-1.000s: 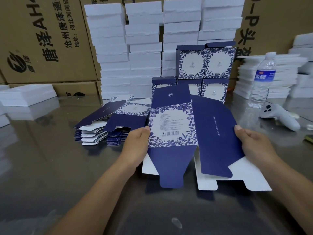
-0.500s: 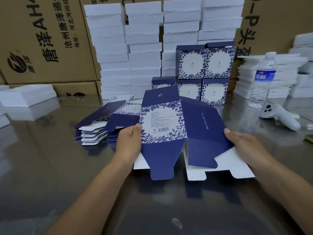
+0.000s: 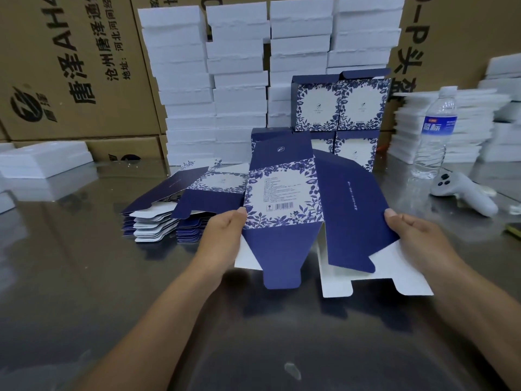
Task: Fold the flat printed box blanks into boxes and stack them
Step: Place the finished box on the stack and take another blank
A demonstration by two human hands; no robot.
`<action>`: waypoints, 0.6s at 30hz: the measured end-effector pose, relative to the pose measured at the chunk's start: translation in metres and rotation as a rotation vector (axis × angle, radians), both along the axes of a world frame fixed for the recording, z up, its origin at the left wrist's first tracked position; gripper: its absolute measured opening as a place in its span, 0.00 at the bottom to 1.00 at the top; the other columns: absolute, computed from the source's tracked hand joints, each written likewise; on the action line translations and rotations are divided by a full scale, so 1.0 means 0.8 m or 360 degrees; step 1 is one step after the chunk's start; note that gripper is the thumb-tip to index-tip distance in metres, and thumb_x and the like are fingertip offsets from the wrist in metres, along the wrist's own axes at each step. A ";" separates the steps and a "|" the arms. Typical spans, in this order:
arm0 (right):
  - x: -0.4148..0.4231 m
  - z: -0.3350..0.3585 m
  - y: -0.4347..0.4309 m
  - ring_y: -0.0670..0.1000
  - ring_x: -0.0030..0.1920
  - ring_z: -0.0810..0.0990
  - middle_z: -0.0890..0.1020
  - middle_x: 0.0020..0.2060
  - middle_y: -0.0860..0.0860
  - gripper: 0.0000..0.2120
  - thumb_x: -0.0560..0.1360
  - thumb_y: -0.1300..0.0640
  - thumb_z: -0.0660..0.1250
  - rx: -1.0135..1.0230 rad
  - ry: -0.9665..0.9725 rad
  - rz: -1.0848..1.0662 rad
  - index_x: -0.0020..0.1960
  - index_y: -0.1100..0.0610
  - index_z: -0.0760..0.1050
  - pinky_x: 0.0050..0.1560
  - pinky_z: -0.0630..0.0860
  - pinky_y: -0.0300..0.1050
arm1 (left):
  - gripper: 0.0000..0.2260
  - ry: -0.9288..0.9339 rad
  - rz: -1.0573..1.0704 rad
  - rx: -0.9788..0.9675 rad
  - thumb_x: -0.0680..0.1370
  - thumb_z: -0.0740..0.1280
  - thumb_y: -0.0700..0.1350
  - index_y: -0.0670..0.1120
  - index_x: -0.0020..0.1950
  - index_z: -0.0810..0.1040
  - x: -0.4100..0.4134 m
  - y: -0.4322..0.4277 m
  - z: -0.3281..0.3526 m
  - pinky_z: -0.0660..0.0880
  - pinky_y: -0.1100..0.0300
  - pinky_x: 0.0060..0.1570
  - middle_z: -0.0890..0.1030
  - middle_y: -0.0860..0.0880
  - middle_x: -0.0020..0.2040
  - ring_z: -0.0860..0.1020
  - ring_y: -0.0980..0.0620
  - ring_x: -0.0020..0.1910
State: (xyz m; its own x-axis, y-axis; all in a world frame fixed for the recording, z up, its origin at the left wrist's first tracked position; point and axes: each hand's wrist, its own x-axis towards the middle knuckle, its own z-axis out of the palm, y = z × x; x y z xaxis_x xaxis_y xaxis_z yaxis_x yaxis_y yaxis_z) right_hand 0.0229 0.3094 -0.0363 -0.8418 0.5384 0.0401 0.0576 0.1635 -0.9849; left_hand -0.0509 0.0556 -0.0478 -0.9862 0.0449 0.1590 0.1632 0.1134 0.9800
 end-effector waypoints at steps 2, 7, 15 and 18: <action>0.000 0.001 -0.002 0.52 0.25 0.77 0.81 0.29 0.52 0.19 0.79 0.49 0.62 -0.0087 0.0017 0.0024 0.46 0.67 0.77 0.26 0.73 0.39 | 0.19 0.0056 0.0034 0.0015 0.82 0.58 0.48 0.32 0.46 0.77 -0.001 -0.002 0.000 0.69 0.57 0.44 0.81 0.45 0.41 0.75 0.51 0.41; 0.002 0.003 -0.011 0.48 0.21 0.78 0.81 0.23 0.47 0.16 0.78 0.47 0.62 -0.0236 0.0044 0.0086 0.38 0.56 0.78 0.17 0.69 0.35 | 0.19 0.0051 0.0070 0.0095 0.82 0.58 0.47 0.30 0.46 0.75 -0.002 -0.003 0.000 0.69 0.56 0.45 0.79 0.45 0.41 0.74 0.50 0.41; -0.002 -0.003 -0.009 0.51 0.25 0.76 0.80 0.27 0.52 0.21 0.81 0.50 0.58 0.0244 -0.0063 0.0123 0.34 0.59 0.77 0.26 0.70 0.38 | 0.19 0.0030 0.0062 0.0080 0.82 0.58 0.49 0.33 0.45 0.76 -0.002 -0.005 -0.001 0.67 0.55 0.45 0.77 0.43 0.41 0.72 0.49 0.41; -0.003 -0.002 -0.004 0.50 0.27 0.74 0.77 0.27 0.50 0.20 0.81 0.51 0.58 0.0310 -0.0048 0.0032 0.36 0.61 0.76 0.21 0.68 0.33 | 0.18 0.0037 0.0037 0.0069 0.82 0.58 0.50 0.38 0.45 0.77 -0.002 -0.003 -0.001 0.65 0.55 0.46 0.76 0.43 0.42 0.71 0.48 0.42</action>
State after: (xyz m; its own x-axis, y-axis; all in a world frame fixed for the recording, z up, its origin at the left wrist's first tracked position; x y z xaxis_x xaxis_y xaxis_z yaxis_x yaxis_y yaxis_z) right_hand 0.0208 0.3058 -0.0379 -0.8545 0.5062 0.1168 0.0813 0.3523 -0.9323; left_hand -0.0523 0.0530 -0.0482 -0.9829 0.0143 0.1835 0.1841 0.0750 0.9801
